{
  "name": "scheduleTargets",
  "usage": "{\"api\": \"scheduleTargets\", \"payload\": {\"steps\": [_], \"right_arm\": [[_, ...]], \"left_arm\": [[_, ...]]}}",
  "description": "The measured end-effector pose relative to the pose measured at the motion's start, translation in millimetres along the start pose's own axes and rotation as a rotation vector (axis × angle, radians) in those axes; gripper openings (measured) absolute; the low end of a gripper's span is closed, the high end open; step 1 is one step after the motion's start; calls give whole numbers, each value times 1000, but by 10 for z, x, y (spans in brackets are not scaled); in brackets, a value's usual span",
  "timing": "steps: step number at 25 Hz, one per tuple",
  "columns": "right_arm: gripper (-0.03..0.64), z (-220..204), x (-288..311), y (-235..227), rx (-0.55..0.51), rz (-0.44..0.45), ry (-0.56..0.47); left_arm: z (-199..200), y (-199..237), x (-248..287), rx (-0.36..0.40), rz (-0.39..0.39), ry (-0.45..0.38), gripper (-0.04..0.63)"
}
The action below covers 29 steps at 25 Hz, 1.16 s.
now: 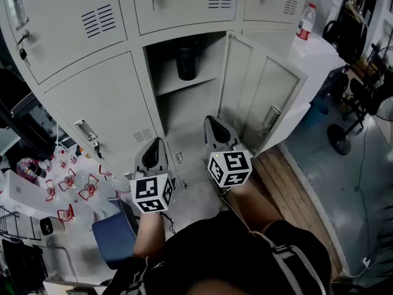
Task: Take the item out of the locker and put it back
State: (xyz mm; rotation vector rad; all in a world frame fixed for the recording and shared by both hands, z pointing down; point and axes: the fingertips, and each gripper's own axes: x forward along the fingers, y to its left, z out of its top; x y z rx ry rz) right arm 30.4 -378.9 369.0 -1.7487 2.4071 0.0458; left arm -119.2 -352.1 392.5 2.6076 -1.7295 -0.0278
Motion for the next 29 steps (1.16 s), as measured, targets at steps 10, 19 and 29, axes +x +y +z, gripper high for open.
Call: {"api": "scheduleTargets", "payload": {"steps": [10,19,29], "right_arm": [[14,-202,-138,37,9,13,49],[14,-189,-161,101,-2,21,45],[14,-185,-197,118,14,22,40]], "left_arm": [[-44,-95,13,11,-31,12,12],[-7,-81,-17,14,-35,5,12],[-14,-58,-93,9,-31,1,12]]}}
